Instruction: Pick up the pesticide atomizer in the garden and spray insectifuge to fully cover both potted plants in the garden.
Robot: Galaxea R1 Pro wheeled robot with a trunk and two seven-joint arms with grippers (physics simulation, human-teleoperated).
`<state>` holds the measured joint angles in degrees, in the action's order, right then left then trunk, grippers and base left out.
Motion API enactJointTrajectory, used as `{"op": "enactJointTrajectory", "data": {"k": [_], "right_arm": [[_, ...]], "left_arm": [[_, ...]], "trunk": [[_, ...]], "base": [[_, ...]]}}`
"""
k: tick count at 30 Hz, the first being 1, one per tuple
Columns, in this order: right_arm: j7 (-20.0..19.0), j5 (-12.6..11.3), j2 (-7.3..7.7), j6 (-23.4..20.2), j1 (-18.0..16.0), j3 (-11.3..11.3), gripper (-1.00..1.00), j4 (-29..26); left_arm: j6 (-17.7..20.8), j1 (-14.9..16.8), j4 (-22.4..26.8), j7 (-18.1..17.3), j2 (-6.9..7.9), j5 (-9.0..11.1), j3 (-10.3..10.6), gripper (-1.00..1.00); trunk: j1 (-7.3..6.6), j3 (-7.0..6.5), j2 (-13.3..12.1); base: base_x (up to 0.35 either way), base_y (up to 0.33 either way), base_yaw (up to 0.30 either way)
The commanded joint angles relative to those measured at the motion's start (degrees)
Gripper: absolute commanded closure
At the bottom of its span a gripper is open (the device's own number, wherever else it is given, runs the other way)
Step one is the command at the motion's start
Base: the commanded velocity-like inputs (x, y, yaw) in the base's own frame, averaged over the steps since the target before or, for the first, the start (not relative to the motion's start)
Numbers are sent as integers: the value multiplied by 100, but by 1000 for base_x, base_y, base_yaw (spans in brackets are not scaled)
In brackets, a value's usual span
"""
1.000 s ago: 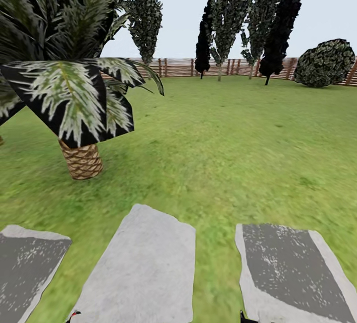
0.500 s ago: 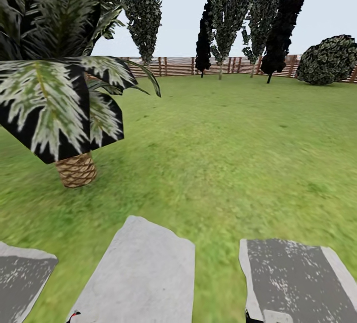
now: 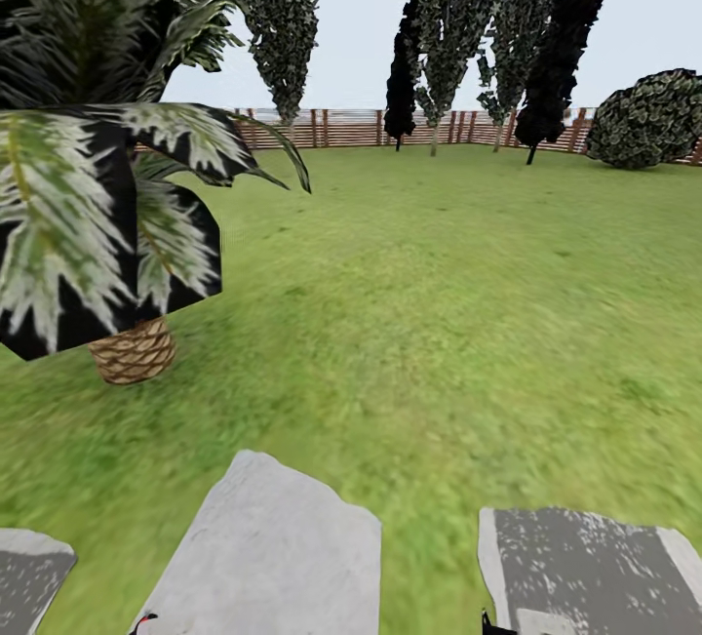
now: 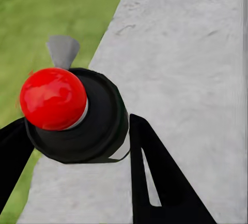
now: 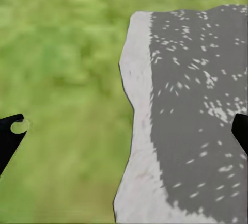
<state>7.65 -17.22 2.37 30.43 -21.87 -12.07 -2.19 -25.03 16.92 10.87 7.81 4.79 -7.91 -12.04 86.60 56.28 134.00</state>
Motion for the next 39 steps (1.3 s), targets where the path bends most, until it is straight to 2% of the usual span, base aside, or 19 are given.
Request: {"op": "enactJointTrajectory", "data": {"k": [1, 26, 39], "right_arm": [[26, -27, 0, 7, -2, -50, -100, 0], [18, -19, 35, -1, -2, -49, -100, 42], [18, -19, 35, -2, -2, -53, -100, 50]], "left_arm": [[-19, 4, -6, 28, 2, -61, -26, 100], [-19, -36, -6, 28, -4, -62, -25, 100], [-19, -35, -6, 28, 4, -61, -26, 100]], "trunk": [[2, 5, 2], [2, 22, 2], [2, 22, 2]], "base": [[336, -129, 0], [322, -161, 37], [334, -74, 0]]}}
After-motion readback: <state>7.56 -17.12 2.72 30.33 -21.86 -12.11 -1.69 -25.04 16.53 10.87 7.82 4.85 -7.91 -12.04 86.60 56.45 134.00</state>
